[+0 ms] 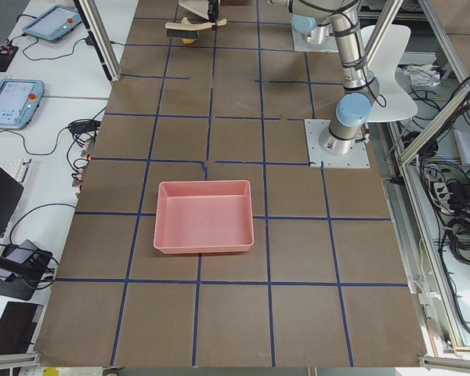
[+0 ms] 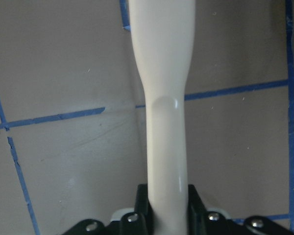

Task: Sweep and dump trash in nearest bin
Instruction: 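Move the brush with the left gripper behind the potato and yellow pieces, then sweep the potato into the dustpan with the left gripper's brush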

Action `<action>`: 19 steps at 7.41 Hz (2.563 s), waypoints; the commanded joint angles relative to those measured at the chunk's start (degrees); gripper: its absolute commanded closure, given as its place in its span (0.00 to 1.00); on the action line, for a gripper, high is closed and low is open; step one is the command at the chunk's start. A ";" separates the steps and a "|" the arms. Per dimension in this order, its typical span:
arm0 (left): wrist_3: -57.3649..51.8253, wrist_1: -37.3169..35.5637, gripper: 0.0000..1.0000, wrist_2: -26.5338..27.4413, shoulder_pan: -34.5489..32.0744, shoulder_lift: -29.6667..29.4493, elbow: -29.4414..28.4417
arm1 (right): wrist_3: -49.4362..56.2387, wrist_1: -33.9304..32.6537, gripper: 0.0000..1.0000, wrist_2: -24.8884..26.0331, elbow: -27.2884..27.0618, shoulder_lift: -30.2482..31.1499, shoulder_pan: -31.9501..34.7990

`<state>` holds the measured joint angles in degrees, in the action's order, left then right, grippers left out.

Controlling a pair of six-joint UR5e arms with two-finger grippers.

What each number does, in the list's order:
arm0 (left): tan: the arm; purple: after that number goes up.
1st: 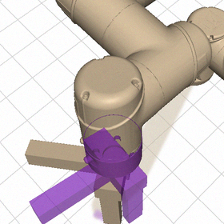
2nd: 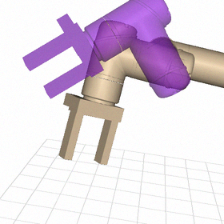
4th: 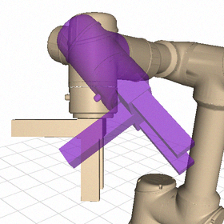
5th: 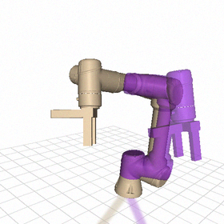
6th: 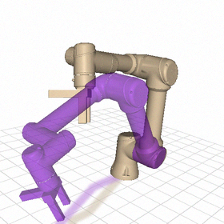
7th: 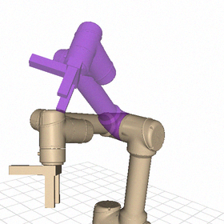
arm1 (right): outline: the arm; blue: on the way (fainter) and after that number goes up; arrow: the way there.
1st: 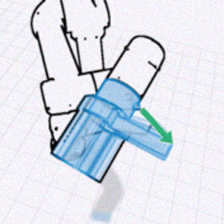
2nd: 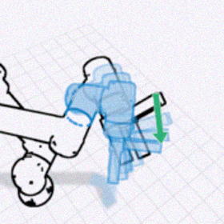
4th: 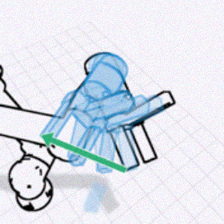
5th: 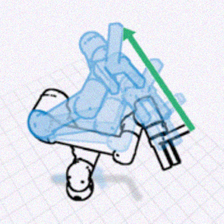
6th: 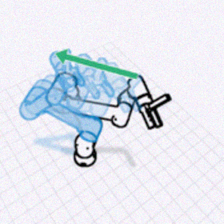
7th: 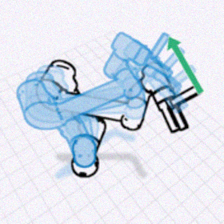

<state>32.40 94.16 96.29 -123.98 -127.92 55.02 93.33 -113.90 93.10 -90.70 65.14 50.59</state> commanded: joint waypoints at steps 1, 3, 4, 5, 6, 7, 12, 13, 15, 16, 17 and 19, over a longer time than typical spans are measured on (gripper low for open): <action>15.26 0.15 1.00 2.86 -3.54 -4.70 -3.60 | 0.45 -4.30 0.88 -1.42 0.35 -3.61 -0.05; 21.64 -1.08 1.00 3.03 -4.51 -6.97 -4.39 | -0.33 -4.31 0.87 -2.47 0.26 -3.53 0.65; 22.26 -1.09 1.00 3.29 -5.99 -9.16 -6.31 | -0.43 -4.23 0.87 -2.66 0.09 -3.62 0.74; 23.39 -1.09 1.00 2.86 -6.44 -10.93 -8.50 | -0.08 -4.05 0.87 -2.66 0.00 -4.05 0.92; 23.67 -1.09 1.00 2.59 -6.45 -12.68 -9.92 | 0.10 -3.44 0.87 -2.66 -0.09 -4.06 1.35; 24.02 -1.17 1.00 2.07 -6.97 -13.66 -10.80 | 0.27 -3.26 0.87 -2.57 -0.18 -4.23 1.97; 18.13 -4.33 1.00 -0.48 -8.47 -16.47 -11.86 | 0.28 0.26 0.87 -2.48 -0.27 -4.14 2.50; 18.05 -5.03 1.00 -0.49 -8.47 -17.26 -11.95 | 0.28 0.95 0.87 -2.66 -0.27 -4.14 2.50; 17.44 -6.10 1.00 -0.49 -8.56 -18.50 -12.65 | 0.28 1.05 0.87 -2.75 -0.27 -4.06 2.59; 15.25 -6.18 1.00 -0.66 -8.56 -18.59 -12.74 | 0.28 1.31 0.87 -2.75 -0.27 -4.06 2.67; 13.06 -6.62 1.00 -2.49 -8.56 -19.03 -12.74 | 0.28 1.40 0.86 -2.75 -0.18 -3.97 3.20; 10.59 -7.50 1.00 -2.77 -8.56 -19.20 -12.92 | 0.10 1.40 0.85 -2.48 0.00 -3.88 3.91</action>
<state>45.03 87.09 93.87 -132.54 -146.97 42.20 93.49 -112.53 90.49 -90.77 61.24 54.19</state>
